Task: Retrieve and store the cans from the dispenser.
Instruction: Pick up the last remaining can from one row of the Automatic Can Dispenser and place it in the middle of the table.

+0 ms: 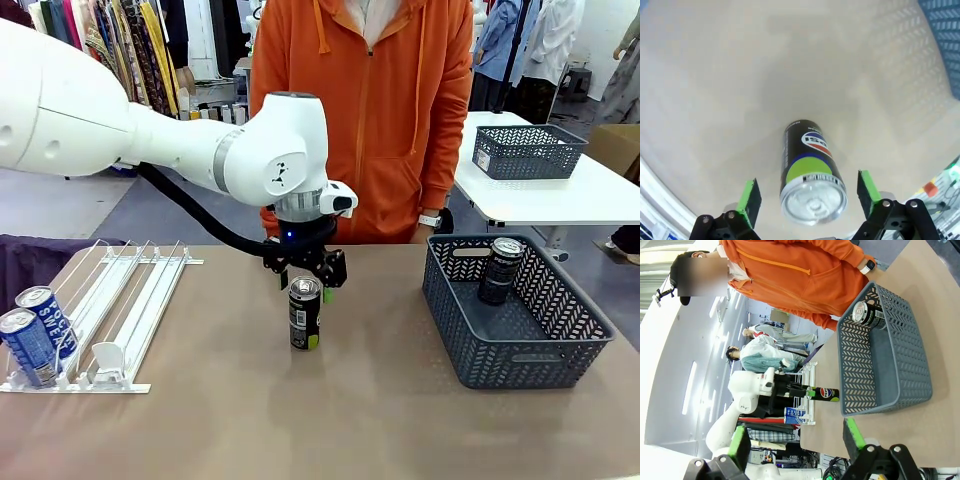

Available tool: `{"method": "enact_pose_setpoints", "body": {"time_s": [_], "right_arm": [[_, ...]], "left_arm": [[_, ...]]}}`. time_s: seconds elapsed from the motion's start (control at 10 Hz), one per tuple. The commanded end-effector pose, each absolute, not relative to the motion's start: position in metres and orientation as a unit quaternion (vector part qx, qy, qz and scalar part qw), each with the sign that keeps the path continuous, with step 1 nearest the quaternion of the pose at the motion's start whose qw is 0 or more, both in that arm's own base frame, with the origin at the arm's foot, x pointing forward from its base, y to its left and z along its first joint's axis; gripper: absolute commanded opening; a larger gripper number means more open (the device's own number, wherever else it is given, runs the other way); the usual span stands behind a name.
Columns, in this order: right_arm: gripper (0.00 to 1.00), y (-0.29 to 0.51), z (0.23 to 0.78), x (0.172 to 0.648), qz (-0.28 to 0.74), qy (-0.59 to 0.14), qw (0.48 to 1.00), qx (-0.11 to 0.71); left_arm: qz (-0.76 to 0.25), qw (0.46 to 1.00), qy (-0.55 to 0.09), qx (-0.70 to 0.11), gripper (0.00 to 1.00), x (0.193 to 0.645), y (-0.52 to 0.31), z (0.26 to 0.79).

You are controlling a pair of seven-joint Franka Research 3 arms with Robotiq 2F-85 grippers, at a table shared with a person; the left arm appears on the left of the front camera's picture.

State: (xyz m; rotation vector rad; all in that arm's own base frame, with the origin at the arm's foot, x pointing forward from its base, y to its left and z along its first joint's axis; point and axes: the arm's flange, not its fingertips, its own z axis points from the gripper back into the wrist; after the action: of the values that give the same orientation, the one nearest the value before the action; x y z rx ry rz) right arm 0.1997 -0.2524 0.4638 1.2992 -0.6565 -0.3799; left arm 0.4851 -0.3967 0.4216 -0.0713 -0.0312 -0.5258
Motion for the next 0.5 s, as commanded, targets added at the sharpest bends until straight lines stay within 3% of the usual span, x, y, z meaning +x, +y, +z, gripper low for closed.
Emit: {"method": "enact_pose_setpoints", "body": {"time_s": [0.0, 0.2, 0.4], "right_arm": [[1.0, -0.253, 0.467, 0.202, -0.163, -0.313, 0.723, 0.593], [1.0, -0.253, 0.467, 0.202, -0.163, -0.313, 0.723, 0.593], [1.0, -0.253, 0.467, 0.202, -0.163, -0.313, 0.723, 0.593]], "left_arm": [[-0.237, 0.967, -0.072, -0.058, 1.0, 0.451, -0.343, 0.488], [-0.223, 0.961, -0.087, -0.137, 1.0, 0.424, -0.275, 0.544], [-0.152, 0.953, -0.104, -0.239, 1.0, 0.387, -0.143, 0.587]]}}
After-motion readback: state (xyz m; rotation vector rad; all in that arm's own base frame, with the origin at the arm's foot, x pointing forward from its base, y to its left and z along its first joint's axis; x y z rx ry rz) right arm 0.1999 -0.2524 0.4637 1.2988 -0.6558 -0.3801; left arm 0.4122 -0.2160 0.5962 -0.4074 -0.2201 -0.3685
